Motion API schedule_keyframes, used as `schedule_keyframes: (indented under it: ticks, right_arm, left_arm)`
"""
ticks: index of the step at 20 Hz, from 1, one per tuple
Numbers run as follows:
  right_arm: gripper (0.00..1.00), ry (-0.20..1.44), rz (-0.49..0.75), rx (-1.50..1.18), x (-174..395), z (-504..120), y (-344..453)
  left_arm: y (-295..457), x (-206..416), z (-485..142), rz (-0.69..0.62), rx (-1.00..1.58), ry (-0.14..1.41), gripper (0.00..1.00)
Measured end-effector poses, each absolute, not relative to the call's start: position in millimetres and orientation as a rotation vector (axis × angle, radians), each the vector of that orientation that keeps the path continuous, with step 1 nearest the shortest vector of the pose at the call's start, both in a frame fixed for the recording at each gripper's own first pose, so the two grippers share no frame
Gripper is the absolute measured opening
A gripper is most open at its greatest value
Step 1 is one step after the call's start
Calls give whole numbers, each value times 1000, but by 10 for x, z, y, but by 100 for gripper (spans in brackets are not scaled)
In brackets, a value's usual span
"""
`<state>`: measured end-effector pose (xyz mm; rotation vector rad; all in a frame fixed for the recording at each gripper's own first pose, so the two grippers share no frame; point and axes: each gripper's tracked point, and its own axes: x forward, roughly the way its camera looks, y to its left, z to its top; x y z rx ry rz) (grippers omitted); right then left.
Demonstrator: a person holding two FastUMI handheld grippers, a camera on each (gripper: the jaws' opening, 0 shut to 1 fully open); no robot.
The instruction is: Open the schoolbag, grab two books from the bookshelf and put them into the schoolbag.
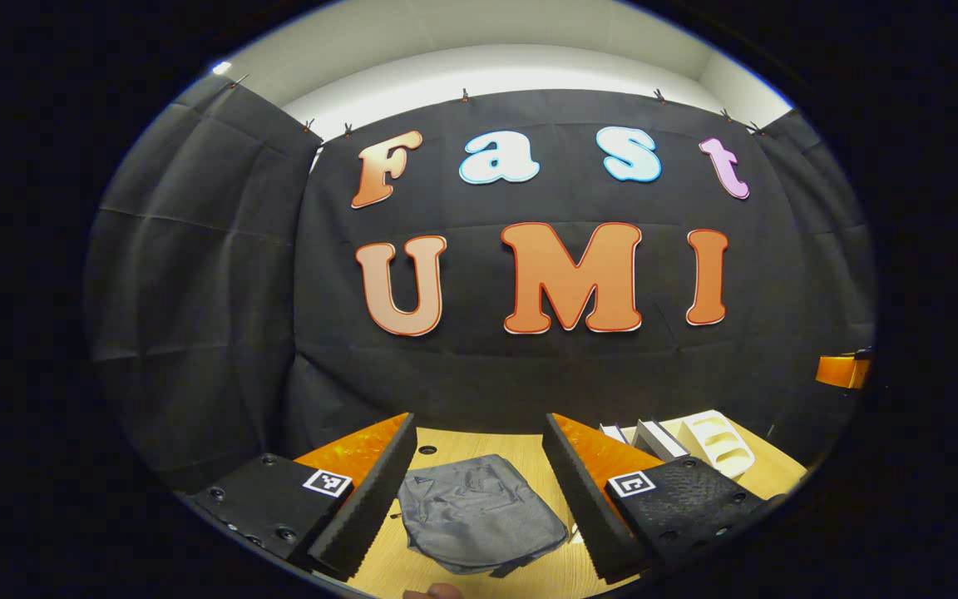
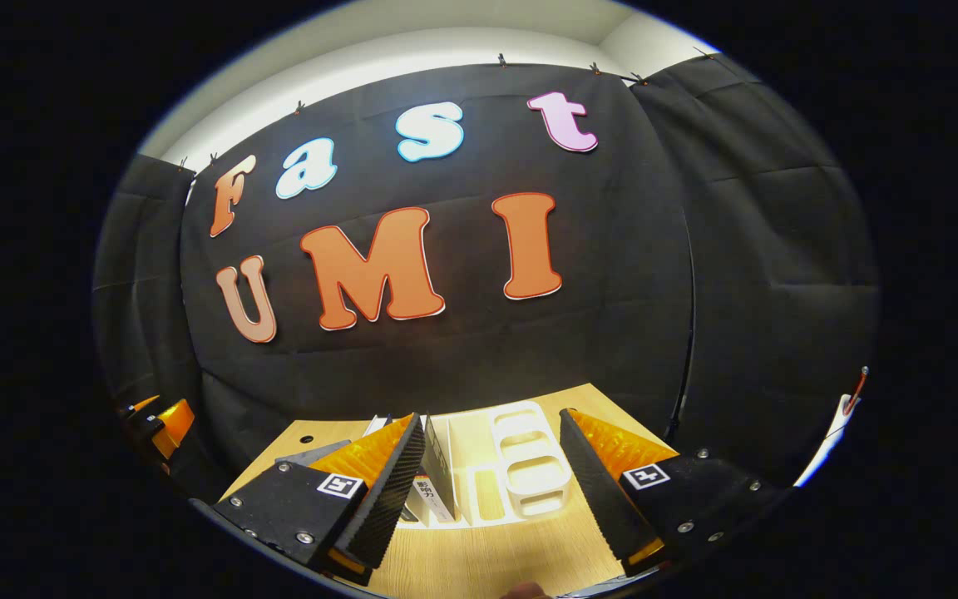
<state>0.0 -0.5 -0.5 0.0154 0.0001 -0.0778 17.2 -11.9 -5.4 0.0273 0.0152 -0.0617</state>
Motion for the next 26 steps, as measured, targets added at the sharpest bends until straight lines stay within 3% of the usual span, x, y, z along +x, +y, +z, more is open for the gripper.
schedule_keyframes:
  ticks: [17, 23, 26]
  right_arm:
    - [98, 49, -66, -51, 254, -185, 327]
    - [98, 102, -104, -68, 271, -397, 158]
    - [98, 129, -135, -87, 248, -500, 40]
  left_arm:
    - [307, 496, -483, -27, 118, 93, 96]
    - [270, 531, -1007, -46, 290, 159, 97]
    - [263, 541, -1552, -62, 403, 249, 97]
